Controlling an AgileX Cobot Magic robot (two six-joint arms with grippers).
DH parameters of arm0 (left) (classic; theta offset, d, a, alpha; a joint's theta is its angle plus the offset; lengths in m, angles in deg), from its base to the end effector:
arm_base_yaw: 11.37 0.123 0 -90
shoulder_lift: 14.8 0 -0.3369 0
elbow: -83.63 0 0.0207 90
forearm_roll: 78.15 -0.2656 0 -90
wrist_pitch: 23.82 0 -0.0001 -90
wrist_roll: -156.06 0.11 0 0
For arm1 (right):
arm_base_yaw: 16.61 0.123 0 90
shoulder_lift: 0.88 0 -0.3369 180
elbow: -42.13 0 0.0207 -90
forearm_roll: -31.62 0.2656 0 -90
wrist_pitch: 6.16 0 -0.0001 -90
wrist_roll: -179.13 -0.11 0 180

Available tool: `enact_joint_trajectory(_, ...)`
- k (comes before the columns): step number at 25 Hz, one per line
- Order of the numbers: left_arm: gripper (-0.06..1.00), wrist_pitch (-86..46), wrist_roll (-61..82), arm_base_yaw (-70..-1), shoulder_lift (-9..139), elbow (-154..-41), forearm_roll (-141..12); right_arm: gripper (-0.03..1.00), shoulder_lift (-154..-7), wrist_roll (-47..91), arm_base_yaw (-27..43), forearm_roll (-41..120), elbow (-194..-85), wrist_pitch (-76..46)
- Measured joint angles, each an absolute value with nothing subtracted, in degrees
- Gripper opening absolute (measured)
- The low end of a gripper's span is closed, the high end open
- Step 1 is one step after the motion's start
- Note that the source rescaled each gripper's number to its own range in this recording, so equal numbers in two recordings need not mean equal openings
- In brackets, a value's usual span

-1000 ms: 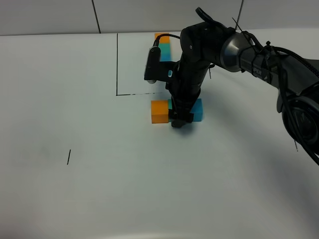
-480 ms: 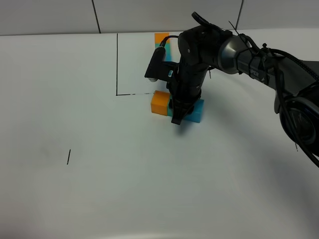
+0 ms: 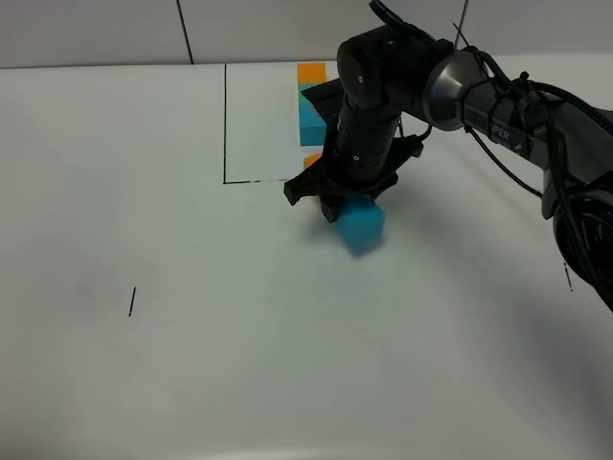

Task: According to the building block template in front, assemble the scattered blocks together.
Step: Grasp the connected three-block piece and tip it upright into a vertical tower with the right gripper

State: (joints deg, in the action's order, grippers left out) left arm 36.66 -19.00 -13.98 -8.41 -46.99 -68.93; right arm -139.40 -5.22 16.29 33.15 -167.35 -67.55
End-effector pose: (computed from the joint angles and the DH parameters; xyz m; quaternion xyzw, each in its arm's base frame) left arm -0.0296 -0.0140 0.2793 0.0590 0.8444 -0.0696 0.5279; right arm 0.4423 0.2892 0.1706 -0.2405 0.9670 0.0382 0.0751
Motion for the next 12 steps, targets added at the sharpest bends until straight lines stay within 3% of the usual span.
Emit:
enact_joint_trajectory(4, 0.78, 36.7, -19.0, -14.0, -8.4, -47.0, -68.9, 0.02, -139.5, -18.0, 16.6, 33.2, -167.4, -69.2)
enact_joint_trajectory(12, 0.78, 36.7, -19.0, -14.0, -8.4, -47.0, -68.9, 0.02, -141.2, -26.5, 19.2, 35.1, -167.4, -67.0)
